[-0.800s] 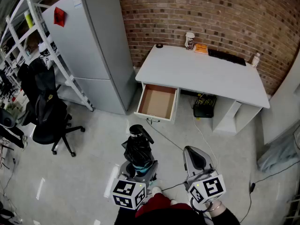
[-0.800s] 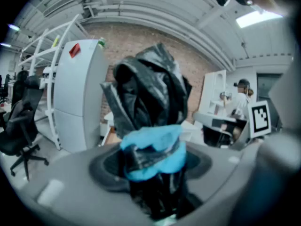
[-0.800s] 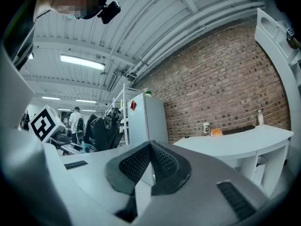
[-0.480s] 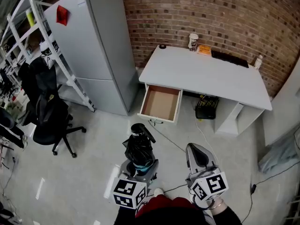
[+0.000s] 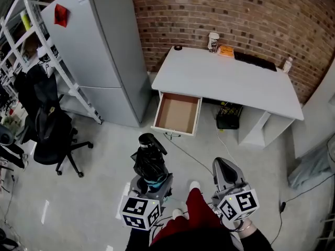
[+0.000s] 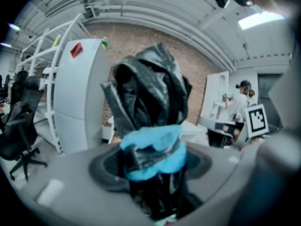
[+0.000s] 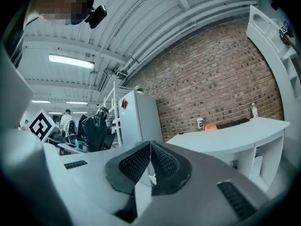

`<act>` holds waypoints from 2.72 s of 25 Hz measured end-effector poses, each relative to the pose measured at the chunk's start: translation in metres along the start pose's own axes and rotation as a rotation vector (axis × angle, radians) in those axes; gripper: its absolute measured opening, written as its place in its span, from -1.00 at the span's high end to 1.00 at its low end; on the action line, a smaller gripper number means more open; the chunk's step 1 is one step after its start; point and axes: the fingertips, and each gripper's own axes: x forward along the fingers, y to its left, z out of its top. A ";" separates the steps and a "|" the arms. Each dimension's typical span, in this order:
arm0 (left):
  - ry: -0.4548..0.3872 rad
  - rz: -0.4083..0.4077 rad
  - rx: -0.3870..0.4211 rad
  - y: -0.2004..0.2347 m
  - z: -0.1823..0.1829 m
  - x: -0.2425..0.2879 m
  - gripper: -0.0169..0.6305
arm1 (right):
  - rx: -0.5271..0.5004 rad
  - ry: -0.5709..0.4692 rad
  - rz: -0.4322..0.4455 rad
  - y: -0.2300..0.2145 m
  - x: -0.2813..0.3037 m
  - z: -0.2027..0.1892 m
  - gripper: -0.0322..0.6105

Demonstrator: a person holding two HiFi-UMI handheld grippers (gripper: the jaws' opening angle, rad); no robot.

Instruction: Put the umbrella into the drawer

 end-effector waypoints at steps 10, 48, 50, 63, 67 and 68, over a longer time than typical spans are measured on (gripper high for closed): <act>0.021 0.033 -0.028 0.038 0.020 0.076 0.09 | 0.020 -0.001 0.014 -0.053 0.080 0.010 0.88; 0.312 0.014 0.072 0.133 0.012 0.323 0.09 | 0.087 0.196 -0.004 -0.182 0.261 -0.048 0.88; 0.341 -0.024 0.086 0.137 0.000 0.333 0.09 | 0.096 0.212 -0.020 -0.179 0.266 -0.060 0.88; 0.521 -0.221 0.173 0.160 -0.075 0.403 0.09 | 0.152 0.349 -0.133 -0.185 0.307 -0.155 0.88; 0.581 -0.269 0.215 0.172 -0.100 0.418 0.09 | 0.160 0.378 -0.146 -0.183 0.315 -0.180 0.88; 0.599 -0.280 0.225 0.175 -0.105 0.422 0.09 | 0.164 0.383 -0.147 -0.182 0.317 -0.185 0.88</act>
